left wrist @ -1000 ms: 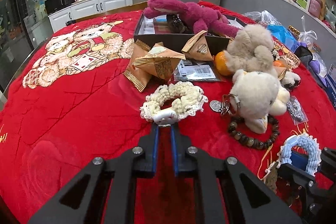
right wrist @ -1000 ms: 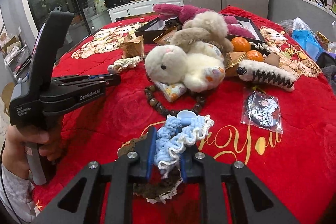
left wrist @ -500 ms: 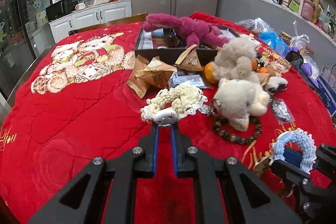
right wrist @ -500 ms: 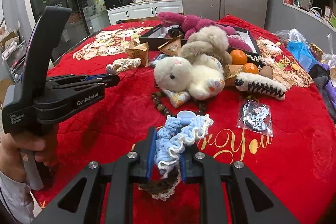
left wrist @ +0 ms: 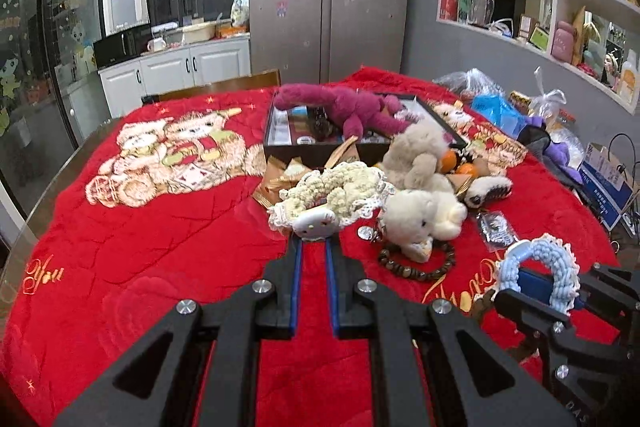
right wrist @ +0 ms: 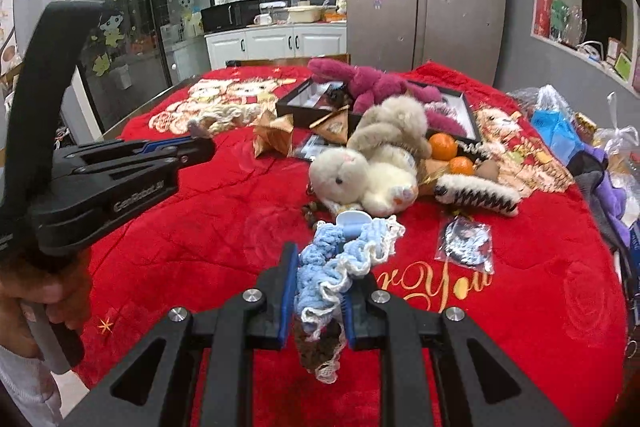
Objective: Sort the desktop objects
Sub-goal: 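Lift the cream scrunchie with the left tool while the right tool carries the blue scrunchie and bead bracelet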
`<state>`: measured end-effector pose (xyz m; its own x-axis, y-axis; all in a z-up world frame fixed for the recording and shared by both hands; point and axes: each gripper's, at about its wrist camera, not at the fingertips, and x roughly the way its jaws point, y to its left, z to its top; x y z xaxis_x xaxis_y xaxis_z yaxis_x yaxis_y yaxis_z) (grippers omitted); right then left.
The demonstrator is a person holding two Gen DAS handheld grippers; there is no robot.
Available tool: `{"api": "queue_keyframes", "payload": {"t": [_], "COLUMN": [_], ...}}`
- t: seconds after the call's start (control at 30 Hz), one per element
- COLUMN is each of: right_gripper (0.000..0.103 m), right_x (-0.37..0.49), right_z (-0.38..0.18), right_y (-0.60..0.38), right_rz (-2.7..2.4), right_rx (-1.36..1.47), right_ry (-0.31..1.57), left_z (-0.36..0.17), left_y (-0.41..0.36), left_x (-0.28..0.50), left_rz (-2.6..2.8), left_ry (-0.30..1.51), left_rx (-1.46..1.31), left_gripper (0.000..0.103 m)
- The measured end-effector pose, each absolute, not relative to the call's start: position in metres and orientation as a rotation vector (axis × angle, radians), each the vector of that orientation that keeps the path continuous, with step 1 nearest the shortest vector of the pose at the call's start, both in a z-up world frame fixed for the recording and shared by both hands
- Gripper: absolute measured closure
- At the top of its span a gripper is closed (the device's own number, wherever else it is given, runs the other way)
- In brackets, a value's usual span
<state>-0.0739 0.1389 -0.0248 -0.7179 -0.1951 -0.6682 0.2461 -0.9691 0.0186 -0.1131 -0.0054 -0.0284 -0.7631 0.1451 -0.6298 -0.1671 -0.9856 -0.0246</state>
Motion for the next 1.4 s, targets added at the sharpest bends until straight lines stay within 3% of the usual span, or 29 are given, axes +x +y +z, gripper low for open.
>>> {"api": "queue_keyframes", "payload": {"t": [0.77,1.4], "right_gripper": [0.084,0.083], "right_x": [-0.068,-0.183], "right_z": [0.026,0.042], "right_y": [0.121,0.127], "right_rz": [-2.773,-2.775], "right_rx": [0.86,0.895], "right_ry": [0.141,0.071], "left_z": [0.012,0.046], "left_y": [-0.011,0.018], "left_x": [-0.094,-0.216], "left_rz": [2.829,2.804], "left_ry": [0.022,0.06], "left_rx": [-0.884,-0.866], "left_gripper": [0.092,0.092]}}
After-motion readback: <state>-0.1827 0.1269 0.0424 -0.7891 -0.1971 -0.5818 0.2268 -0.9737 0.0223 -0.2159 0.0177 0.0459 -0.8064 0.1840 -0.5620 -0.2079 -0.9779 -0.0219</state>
